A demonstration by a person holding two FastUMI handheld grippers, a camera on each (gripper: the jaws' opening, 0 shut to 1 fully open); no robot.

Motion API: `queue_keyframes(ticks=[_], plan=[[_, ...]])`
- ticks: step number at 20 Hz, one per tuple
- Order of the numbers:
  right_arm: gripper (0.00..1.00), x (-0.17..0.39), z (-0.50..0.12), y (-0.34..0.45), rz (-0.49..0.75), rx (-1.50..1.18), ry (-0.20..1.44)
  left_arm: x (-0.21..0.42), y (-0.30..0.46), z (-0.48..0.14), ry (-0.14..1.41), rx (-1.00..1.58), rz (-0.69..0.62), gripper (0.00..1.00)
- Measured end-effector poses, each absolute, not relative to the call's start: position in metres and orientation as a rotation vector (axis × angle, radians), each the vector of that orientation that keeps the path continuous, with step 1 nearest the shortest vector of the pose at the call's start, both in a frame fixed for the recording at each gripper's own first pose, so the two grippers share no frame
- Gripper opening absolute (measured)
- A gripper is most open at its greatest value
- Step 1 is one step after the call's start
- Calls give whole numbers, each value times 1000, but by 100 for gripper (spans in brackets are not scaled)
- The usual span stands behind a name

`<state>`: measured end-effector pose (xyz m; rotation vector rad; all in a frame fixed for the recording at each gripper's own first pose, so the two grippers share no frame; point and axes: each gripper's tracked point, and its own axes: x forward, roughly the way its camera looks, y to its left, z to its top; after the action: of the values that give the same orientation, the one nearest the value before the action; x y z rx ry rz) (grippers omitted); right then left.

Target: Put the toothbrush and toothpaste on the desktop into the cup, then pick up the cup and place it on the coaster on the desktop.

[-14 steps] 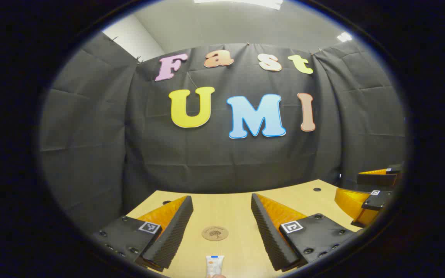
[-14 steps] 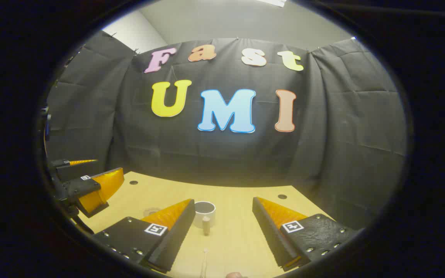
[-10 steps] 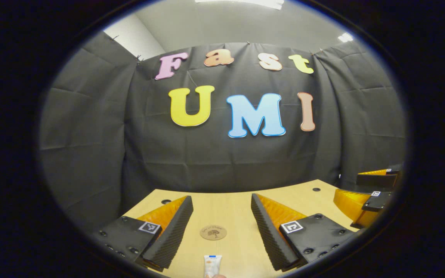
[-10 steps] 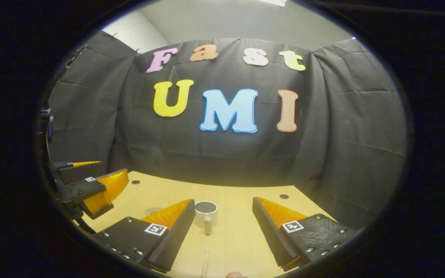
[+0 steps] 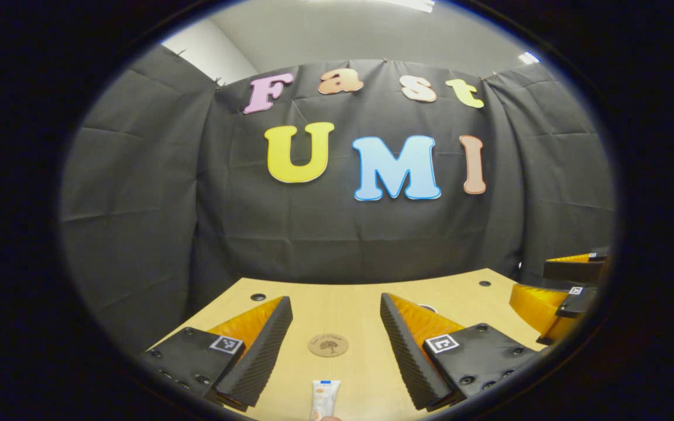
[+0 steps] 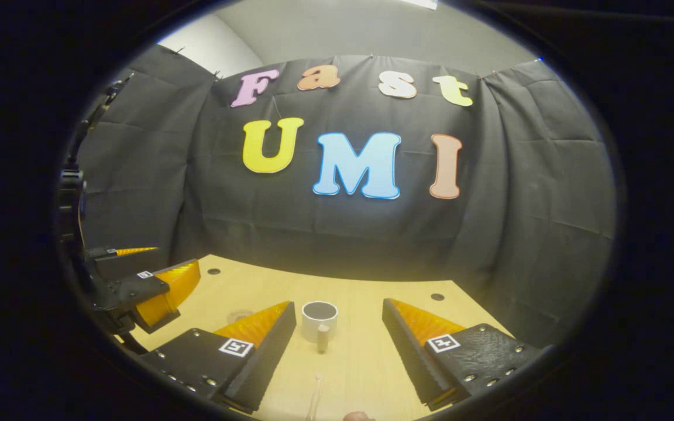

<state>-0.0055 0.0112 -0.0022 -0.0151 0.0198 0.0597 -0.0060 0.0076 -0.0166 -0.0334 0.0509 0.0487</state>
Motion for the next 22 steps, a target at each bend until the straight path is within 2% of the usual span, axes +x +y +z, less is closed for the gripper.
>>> queue_keyframes(ticks=[2,5,8,9,10,15,16,22], plan=[[92,-7,-5,12,65,-8,29,-8,9,-17,54,-33,56,97],[89,-7,-10,13,72,-4,48,-8,7,-20,61,-37,56,97],[92,-4,-19,16,82,6,88,-8,8,-27,83,-25,58,97],[89,-3,-25,18,85,10,109,-7,8,-30,92,-18,55,97],[92,-1,-30,18,87,14,134,-5,8,-35,107,-13,49,97],[89,9,-60,25,95,36,265,7,6,-75,248,-37,14,97],[92,11,-67,27,98,40,297,9,4,-80,275,-39,7,97],[92,21,-105,37,115,91,464,22,4,-133,457,-50,-11,98]])
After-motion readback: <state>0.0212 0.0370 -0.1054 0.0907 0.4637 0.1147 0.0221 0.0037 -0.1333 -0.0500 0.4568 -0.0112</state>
